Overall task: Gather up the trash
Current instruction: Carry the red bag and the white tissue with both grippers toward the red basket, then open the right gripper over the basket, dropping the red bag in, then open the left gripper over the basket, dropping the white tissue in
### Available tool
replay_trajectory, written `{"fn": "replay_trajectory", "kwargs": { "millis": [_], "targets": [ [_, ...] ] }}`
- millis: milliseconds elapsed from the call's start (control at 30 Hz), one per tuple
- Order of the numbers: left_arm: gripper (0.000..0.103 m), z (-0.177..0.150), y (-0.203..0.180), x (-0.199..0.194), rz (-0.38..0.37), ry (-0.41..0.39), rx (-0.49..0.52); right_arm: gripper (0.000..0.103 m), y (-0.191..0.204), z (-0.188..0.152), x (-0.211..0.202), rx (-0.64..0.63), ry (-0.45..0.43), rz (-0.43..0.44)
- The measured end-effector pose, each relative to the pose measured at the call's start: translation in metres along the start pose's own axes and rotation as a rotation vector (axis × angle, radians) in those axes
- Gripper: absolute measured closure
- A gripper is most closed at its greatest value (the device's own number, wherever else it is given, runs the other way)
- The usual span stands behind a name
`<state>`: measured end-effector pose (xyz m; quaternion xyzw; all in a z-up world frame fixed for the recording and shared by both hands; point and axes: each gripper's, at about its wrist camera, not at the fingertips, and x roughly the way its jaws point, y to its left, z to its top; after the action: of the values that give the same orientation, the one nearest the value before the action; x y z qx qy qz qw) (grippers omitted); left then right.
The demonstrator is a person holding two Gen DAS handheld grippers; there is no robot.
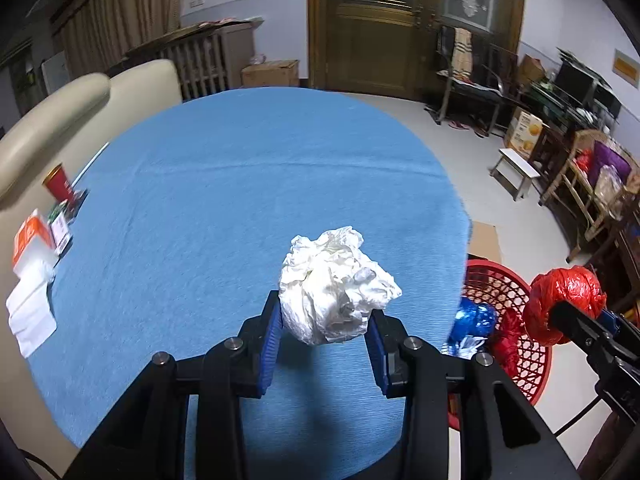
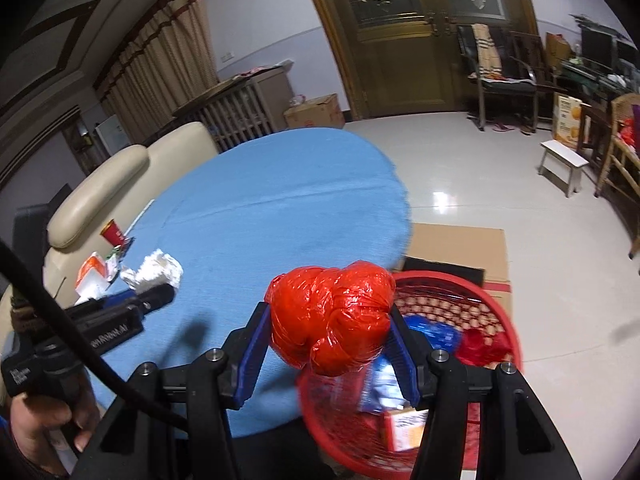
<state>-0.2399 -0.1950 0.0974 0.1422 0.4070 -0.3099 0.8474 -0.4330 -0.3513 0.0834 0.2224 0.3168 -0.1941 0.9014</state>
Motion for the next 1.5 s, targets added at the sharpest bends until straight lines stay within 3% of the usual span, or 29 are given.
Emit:
{"fn": "replay_trajectory", "kwargs": {
  "millis": [600, 800, 1500],
  "targets": [
    [0.063, 0.001, -0.071, 0.008, -0.107, 0.037, 0.126, 0.043, -0.072, -0.02, 0.009, 0.076, 0.119, -0.11],
    [0.063, -0.001, -0.086, 0.013, -0.127, 0.062, 0.161, 0.034, -0.085, -0.033, 0.029, 0.116, 0.199, -0.121],
    [0.062, -0.009, -0.132, 0.035, -0.164, 0.13, 0.257, 0.03, -0.108, 0.002, -0.026, 0.209, 0.004, -0.136]
  ]
}}
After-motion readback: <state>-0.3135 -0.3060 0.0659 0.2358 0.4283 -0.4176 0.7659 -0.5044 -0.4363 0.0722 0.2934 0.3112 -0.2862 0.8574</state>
